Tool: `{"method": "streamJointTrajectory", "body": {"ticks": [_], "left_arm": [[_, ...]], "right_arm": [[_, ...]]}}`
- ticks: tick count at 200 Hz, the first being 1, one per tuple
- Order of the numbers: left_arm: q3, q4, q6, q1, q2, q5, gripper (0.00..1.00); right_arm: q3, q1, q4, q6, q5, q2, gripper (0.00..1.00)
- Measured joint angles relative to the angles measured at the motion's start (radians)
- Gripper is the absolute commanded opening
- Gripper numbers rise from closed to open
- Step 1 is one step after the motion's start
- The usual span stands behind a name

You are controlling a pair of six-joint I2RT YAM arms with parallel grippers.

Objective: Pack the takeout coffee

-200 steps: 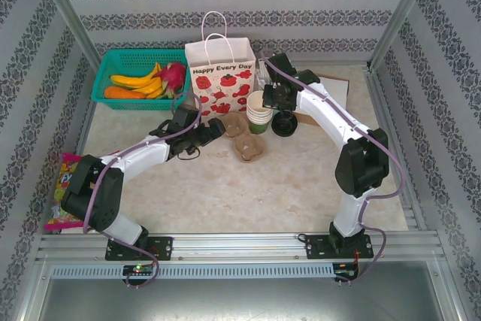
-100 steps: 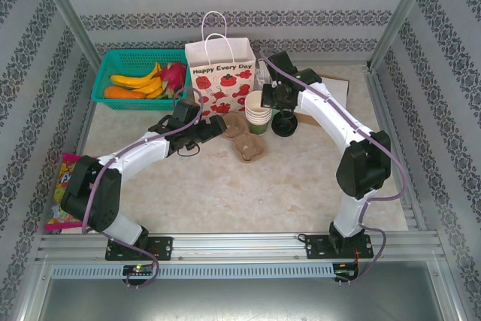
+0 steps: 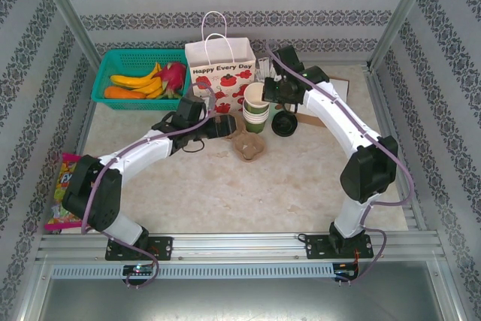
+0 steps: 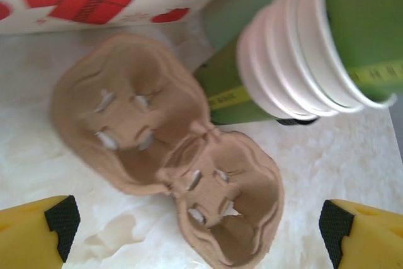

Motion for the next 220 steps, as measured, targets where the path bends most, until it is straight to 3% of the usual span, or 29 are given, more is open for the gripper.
{"method": "streamJointTrajectory", "body": {"ticks": [45, 88, 156, 184, 220], "left_arm": [[0.037, 0.058, 0.133, -0.006, 0.020, 0.070, 1.00], [0.034, 0.069, 0.133, -0.006, -0.008, 0.063, 1.00], [-0.020, 0.011, -0.094, 0.022, -0.201, -0.154, 0.99], [-0.043, -0.061, -0.167, 0.034, -0.276, -0.222, 1.00], [-0.033, -0.140, -0.172, 0.034, -0.319, -0.223, 1.00]], "right_arm": [[0.000, 0.000, -0.004, -0.012, -0.005, -0.021, 0.00], [-0.023, 0.015, -0.010, -0.043, 0.035, -0.162, 0.00], [-0.227, 0.146, 0.022, -0.097, 0.084, -0.439, 0.00], [-0.364, 0.219, 0.043, -0.095, 0.081, -0.473, 0.00], [-0.463, 0.326, 0.069, -0.005, 0.085, -0.467, 0.00]]}}
